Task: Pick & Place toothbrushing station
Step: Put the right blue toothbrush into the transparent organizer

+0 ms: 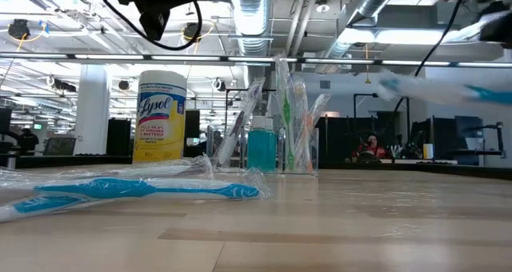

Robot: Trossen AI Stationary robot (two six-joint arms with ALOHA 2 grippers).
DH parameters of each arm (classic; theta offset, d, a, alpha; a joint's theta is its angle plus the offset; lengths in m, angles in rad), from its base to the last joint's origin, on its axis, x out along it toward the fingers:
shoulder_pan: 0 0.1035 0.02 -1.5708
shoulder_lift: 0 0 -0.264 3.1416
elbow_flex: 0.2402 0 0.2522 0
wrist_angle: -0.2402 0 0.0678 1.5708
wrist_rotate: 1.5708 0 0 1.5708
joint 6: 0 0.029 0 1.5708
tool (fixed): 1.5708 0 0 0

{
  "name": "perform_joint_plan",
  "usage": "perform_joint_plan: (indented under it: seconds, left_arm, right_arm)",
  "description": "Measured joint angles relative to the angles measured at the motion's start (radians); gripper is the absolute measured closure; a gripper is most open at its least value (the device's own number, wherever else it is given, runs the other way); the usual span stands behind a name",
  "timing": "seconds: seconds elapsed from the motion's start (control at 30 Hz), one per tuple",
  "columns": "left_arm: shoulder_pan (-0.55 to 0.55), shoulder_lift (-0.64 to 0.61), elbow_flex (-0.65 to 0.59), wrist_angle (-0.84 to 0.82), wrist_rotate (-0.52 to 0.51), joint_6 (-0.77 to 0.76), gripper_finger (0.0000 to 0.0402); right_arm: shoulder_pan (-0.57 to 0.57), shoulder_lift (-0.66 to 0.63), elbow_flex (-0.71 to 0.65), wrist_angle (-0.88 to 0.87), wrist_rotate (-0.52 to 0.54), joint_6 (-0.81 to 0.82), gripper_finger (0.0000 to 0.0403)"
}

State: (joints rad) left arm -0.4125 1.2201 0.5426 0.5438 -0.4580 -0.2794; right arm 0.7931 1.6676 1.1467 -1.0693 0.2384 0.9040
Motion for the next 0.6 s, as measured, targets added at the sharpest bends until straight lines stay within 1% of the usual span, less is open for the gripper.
perform_joint_plan:
  seconds: [0.23, 0.37, 0.6]
  left_arm:
    - [0.003, 0.000, 0.000, 0.000, 0.000, -0.074, 0.0344]
    - [0.021, 0.000, 0.000, -0.001, 0.003, -0.156, 0.0344]
    - [0.080, 0.000, 0.000, -0.002, 0.131, -0.269, 0.0334]
  right_arm:
    - [-0.083, 0.000, 0.077, -0.014, 0.053, -0.159, 0.0403]
    - [-0.122, 0.000, 0.114, -0.019, 0.087, -0.247, 0.0403]
    - [-0.180, 0.007, 0.181, -0.035, 0.137, -0.377, 0.0403]
